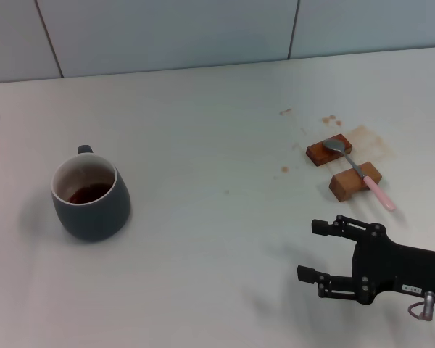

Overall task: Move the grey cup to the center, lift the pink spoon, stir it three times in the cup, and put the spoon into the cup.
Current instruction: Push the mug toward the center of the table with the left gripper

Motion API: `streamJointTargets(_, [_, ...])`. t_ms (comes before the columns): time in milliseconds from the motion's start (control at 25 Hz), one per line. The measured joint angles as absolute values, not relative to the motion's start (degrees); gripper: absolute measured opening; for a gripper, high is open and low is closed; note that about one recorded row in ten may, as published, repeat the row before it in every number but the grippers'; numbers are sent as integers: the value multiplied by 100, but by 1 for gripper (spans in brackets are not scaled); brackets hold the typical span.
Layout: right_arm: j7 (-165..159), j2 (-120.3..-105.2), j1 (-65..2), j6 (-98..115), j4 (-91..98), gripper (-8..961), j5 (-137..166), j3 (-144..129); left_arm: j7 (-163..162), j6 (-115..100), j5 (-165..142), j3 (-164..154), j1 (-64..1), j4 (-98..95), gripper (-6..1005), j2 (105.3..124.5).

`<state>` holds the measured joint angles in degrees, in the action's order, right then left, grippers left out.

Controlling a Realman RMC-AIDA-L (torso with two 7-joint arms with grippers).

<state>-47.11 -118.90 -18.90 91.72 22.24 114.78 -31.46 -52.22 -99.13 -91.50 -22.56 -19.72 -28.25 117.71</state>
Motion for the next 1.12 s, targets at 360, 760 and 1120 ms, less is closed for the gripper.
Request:
streamJointTargets(360, [-4726, -11891, -1890, 9200, 2237, 818, 11469, -3113, -2951, -8447, -9148, -1508, -1967, -2295, -2, 11823])
streamJointTargets(760, [-4758, -11891, -1890, 9188, 2247, 818, 11469, -3050, -393, -7403, -9195, -1530, -2045, -1372, -1, 11847])
streamJointTargets(1120, [-4762, -11891, -1890, 9174, 2227, 818, 11469, -2988, 71, -7305, -9161, -1554, -2158, -728, -1, 11880])
